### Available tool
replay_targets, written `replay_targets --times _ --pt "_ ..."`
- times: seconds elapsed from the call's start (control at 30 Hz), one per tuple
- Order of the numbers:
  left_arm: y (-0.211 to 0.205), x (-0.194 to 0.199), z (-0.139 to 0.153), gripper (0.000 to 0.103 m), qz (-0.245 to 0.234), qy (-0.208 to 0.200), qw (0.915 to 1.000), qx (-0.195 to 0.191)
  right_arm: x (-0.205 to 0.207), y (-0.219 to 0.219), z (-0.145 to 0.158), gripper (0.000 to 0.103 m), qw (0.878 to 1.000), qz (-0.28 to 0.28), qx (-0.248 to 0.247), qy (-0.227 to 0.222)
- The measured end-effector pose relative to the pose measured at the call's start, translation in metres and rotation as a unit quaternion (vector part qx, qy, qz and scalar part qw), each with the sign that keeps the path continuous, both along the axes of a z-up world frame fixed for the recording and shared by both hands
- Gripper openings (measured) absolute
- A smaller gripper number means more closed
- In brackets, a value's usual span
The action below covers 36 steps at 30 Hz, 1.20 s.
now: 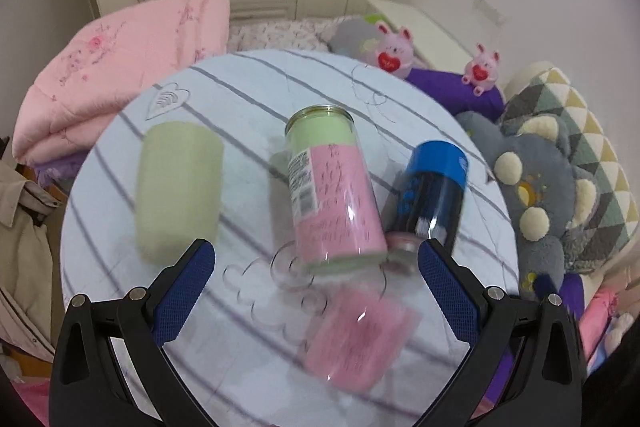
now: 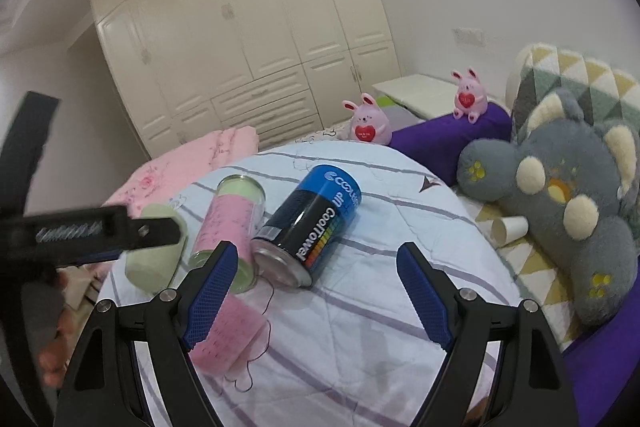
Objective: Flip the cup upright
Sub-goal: 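Reach the left tool to the lying pink-and-green jar and grasp it, then lift the jar with the left tool and rotate it toward upright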
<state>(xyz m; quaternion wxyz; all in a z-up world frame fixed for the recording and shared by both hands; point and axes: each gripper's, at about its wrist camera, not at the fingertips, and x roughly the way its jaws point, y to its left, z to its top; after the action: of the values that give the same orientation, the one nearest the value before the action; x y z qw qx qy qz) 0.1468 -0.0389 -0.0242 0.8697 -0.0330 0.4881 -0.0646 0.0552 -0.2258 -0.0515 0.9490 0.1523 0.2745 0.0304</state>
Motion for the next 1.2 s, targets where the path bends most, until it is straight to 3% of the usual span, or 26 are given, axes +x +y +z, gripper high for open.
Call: replay_targets --times 0.27,0.47,0.6,0.63,0.7,0.73,0.9,1.2 --pt "-0.018 0.061 -0.031 0.103 0.012 0.095 0.9954 0.000 0.020 -0.003 -0.012 0.083 1.000 0.011 0.007 0.022" --pt "-0.028 0.082 -0.058 0.103 0.010 0.137 0.9901 0.029 0.027 0.002 -0.017 0.083 0.999 0.019 0.006 0.029" --pt "-0.027 0.086 -0.069 0.101 0.008 0.159 0.9872 0.011 0.030 0.003 -0.018 0.083 0.999 0.023 0.006 0.035" --pt "-0.026 0.086 -0.070 0.099 0.009 0.160 0.9870 0.004 0.030 0.003 -0.018 0.083 0.999 0.024 0.006 0.036" --pt "-0.025 0.086 -0.073 0.072 0.002 0.168 0.9858 -0.006 0.031 0.004 -0.019 0.083 0.999 0.023 0.007 0.039" --pt "-0.024 0.086 -0.074 0.072 -0.005 0.171 0.9853 -0.013 0.031 0.004 -0.019 0.083 0.999 0.023 0.007 0.040" --pt "-0.019 0.079 -0.061 0.071 -0.017 0.149 0.9886 -0.012 0.033 0.006 -0.020 0.083 0.999 0.024 0.005 0.044" --pt "-0.008 0.053 -0.017 0.071 -0.034 0.074 0.9967 0.004 0.035 0.010 -0.021 0.083 0.999 0.021 -0.001 0.045"
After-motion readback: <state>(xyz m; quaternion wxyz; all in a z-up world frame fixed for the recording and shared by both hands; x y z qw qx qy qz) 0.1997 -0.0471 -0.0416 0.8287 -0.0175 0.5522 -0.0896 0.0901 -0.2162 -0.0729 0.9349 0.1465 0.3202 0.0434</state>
